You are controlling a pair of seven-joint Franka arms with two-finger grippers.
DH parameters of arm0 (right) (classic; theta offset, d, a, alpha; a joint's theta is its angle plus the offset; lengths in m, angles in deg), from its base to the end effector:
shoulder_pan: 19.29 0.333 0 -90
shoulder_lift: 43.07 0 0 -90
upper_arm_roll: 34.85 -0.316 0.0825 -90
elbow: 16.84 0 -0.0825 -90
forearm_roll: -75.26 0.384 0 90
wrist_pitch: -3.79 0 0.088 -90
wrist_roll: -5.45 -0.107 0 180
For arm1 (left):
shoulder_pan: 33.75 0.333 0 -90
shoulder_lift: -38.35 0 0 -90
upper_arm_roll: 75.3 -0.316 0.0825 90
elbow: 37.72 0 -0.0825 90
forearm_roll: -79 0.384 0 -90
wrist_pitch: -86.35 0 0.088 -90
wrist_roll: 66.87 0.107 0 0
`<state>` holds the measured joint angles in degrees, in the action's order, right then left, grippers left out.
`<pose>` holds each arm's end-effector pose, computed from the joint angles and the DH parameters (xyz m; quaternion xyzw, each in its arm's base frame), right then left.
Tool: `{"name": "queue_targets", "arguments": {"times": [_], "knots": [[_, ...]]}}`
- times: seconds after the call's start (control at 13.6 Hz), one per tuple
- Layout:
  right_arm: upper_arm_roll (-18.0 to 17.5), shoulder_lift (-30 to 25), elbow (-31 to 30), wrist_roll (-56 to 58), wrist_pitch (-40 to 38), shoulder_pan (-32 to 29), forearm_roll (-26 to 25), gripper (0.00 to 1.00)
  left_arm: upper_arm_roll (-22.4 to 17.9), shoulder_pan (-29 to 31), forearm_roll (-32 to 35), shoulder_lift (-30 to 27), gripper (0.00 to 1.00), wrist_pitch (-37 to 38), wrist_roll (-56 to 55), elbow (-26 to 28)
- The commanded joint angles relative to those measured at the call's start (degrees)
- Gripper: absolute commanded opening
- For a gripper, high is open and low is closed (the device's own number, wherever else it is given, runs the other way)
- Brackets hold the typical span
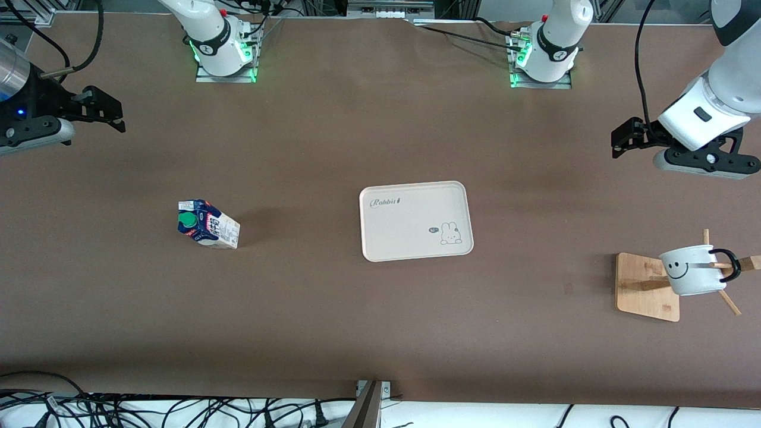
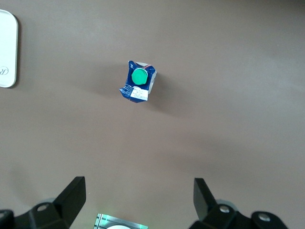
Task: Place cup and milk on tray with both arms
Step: 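Reach the right gripper to the milk carton while the left gripper approaches the mug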
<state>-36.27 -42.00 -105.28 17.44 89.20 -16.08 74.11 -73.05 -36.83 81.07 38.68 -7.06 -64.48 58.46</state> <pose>0.5502 0.0421 0.6202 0.9889 0.1440 -0.0363 0.0075 0.5552 -0.0481 0.5754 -0.9971 0.0688 0.0266 0.0186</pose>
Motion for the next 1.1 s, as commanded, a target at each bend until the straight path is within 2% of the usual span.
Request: {"name": "queue_targets", "arguments": {"times": [0.0, 0.22, 0.37, 0.81, 0.88, 1.03], "knots": [[-0.3, 2.9, 1.1, 0.3, -0.3, 0.2, -0.3, 1.0, -0.1, -0.1, 1.0, 3.7, 1.0, 1.7, -0.4, -4.1], [-0.3, 4.6, 0.6, -0.7, 0.0, 0.8, 2.0, 1.0, -0.2, 1.1, 1.3, 7.6, 1.0, 1.7, 0.2, -8.0], [-0.3, 9.1, 0.5, -10.3, 2.0, 0.8, 4.0, 1.0, -0.2, 1.5, 0.8, 7.7, 1.0, 1.7, 0.3, -7.9], [-0.3, 15.9, -6.0, -16.2, 16.3, 1.4, 4.0, 1.0, -0.1, 1.7, 1.4, 8.5, 1.0, 1.0, -0.7, -7.4], [-0.3, 16.6, -7.1, -17.2, 18.3, 1.5, 4.0, 1.0, -0.4, 1.8, 1.5, 8.6, 1.0, -1.0, -0.8, -7.0], [-0.3, 16.8, -10.4, -18.0, 23.5, 2.0, 4.0, 1.0, -0.3, 5.6, 1.6, 8.6, 1.0, -12.8, -0.7, -4.0]]}}
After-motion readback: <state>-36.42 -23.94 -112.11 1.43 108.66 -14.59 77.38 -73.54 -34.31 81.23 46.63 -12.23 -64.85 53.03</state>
